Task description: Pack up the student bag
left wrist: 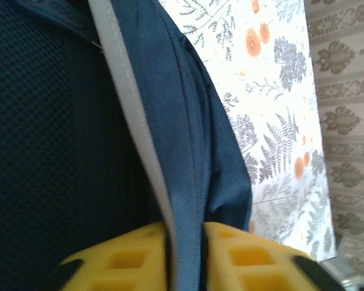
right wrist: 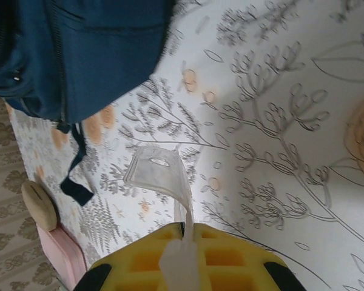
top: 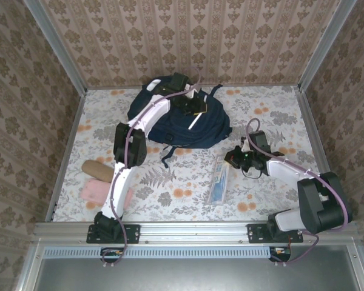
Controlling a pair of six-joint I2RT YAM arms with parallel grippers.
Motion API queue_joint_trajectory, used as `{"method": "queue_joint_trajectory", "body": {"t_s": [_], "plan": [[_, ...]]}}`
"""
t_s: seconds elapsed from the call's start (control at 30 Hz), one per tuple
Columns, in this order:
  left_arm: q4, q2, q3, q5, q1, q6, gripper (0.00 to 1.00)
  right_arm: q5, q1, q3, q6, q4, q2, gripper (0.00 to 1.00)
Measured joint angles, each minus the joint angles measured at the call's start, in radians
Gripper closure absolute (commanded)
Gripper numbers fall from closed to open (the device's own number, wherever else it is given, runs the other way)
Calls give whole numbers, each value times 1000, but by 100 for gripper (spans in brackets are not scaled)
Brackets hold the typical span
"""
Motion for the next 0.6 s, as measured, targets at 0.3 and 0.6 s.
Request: {"method": "queue_joint_trajectory", "body": {"t_s": [0.3,0.6], "plan": [[-32,8,35,3,31,-6,100,30,-39,158,9,-112,-101,100],[-20,-108,22,34,113,-75,100,204,-103,247,127,-120,-128,100]]}}
